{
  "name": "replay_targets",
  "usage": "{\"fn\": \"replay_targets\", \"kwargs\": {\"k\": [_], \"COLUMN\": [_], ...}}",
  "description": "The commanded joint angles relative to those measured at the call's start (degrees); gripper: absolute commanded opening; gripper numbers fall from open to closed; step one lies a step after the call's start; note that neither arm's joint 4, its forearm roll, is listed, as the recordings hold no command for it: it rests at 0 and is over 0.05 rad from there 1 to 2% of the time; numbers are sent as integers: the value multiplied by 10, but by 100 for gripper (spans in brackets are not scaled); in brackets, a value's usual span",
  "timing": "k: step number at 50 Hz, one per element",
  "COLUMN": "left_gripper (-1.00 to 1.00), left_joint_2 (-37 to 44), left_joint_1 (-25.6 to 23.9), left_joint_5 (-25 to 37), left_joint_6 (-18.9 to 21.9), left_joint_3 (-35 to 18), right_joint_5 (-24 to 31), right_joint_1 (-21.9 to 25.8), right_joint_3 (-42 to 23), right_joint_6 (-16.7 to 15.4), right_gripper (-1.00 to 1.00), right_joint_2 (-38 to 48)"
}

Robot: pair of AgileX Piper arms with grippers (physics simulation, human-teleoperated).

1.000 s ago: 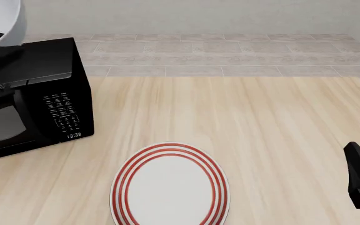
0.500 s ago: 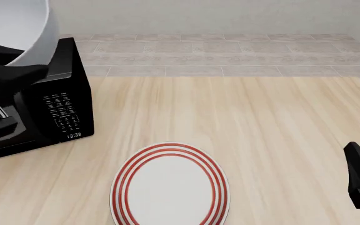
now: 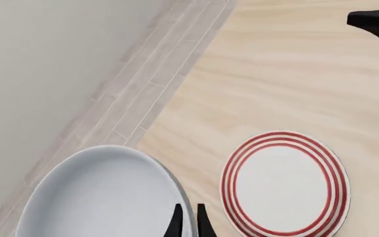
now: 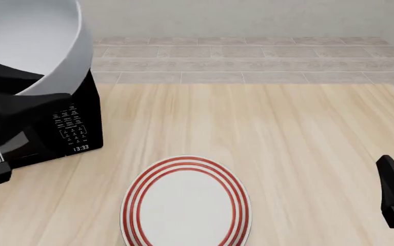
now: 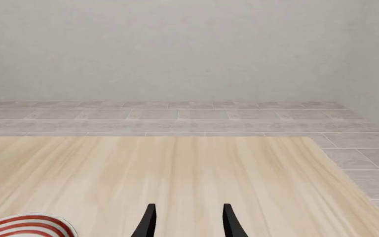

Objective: Pick up the white bowl and put it on the plate.

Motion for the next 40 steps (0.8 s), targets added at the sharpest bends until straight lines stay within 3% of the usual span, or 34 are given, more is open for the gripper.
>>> {"fn": "replay_targets", "kwargs": {"k": [1, 20, 40], "left_gripper": [-100, -100, -100], "left_joint_2": [0, 19, 54], "left_joint_1": [-61, -134, -191], "left_joint_5": [9, 10, -35], "left_joint_6": [-18, -30, -24], "left_joint_3": [-5, -12, 21], "right_joint_5": [0, 0, 0], "right_joint_1": [0, 0, 0], "right_joint_3": [0, 0, 0], "right_joint_6": [0, 0, 0], "right_gripper": [100, 100, 100], "right_joint_2": [0, 0, 0]}}
